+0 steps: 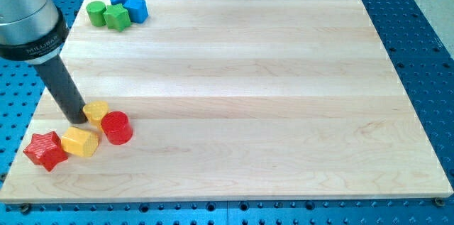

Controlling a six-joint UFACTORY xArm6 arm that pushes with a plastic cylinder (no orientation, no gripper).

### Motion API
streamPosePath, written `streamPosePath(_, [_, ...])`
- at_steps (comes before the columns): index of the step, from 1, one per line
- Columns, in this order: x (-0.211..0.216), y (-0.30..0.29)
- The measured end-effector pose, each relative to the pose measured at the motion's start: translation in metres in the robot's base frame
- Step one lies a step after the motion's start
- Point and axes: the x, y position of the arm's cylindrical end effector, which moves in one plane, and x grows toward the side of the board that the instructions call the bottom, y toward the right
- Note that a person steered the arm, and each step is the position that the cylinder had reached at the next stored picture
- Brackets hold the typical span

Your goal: Place your arm at the center left of the board

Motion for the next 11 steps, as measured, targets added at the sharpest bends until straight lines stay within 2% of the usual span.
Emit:
streamPosePath(1, [-0.024,0.000])
streamPosePath(2, [-0.066,0.000])
streamPosePath(3, [-0.097,-0.048])
streamPosePath(4, [-0.097,-0.077])
streamPosePath(5, [-0.135,-0.079])
streamPosePath(9, [-0.136,-0.067])
streamPosePath(11, [-0.080,-0.049])
